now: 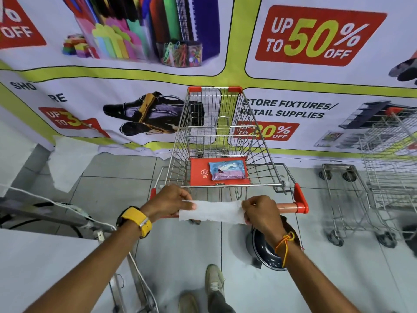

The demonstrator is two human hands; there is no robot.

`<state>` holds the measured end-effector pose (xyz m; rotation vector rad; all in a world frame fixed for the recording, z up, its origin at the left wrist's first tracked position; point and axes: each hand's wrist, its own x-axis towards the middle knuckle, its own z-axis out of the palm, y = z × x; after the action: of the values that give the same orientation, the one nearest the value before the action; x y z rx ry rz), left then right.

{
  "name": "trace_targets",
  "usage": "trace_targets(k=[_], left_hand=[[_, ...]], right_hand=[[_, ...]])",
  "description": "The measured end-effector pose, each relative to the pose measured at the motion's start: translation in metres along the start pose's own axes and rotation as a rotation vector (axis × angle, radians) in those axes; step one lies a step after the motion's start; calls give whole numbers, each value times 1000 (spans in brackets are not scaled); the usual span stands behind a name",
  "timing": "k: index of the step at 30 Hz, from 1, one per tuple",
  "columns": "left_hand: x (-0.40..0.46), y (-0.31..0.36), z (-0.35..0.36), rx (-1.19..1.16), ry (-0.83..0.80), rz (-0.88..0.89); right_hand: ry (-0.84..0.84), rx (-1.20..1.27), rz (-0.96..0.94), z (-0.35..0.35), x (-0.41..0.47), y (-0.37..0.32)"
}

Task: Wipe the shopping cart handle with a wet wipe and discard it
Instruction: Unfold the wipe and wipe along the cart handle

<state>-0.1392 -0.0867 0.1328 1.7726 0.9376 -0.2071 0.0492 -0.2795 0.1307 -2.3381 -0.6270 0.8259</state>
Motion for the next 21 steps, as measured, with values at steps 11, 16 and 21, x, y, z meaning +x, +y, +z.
trace_targets(k=[11,16,21], left_hand=[[1,3,16,45,102,34],[1,-14,2,281,294,126],[2,-59,-16,416,473,294]], right_hand=[[217,-199,-669,36,-25,-11],[99,-227,-762,86,-25,-13],[253,-364,-711,122,-30,-19]])
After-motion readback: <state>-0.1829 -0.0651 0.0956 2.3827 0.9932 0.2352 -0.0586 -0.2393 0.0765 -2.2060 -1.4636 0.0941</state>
